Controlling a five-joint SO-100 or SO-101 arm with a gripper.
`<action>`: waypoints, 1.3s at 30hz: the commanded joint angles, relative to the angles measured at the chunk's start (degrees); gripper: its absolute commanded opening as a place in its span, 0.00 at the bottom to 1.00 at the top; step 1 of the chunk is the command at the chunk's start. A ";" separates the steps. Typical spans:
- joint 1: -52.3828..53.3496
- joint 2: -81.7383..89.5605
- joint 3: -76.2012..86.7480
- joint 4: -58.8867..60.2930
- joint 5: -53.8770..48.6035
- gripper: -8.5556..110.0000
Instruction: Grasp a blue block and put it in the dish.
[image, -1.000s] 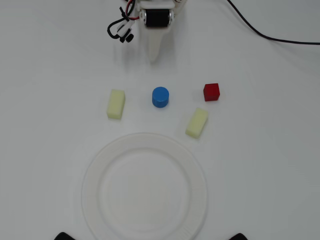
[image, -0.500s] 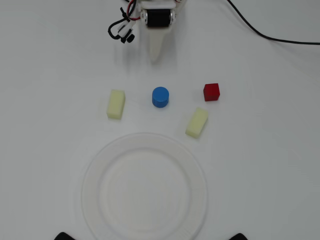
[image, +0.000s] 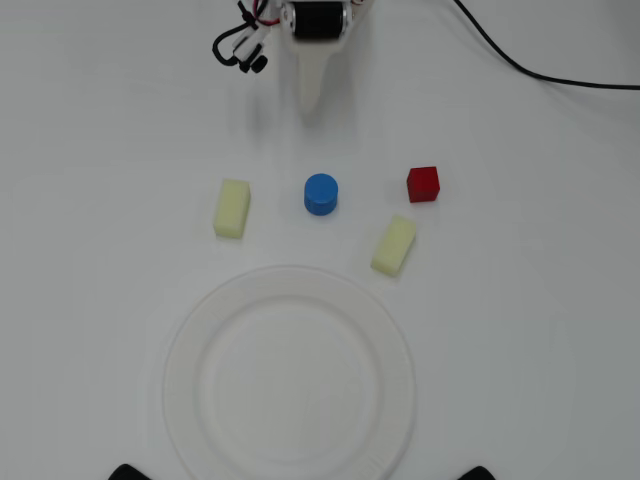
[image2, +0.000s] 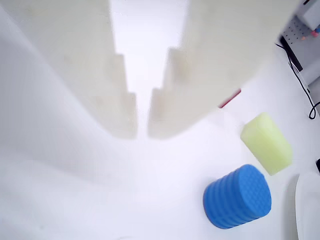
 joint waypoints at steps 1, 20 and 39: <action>-0.53 -15.29 -10.90 -1.23 0.00 0.09; -4.13 -67.59 -50.36 -4.66 1.32 0.31; -4.66 -83.06 -54.40 -10.28 2.81 0.28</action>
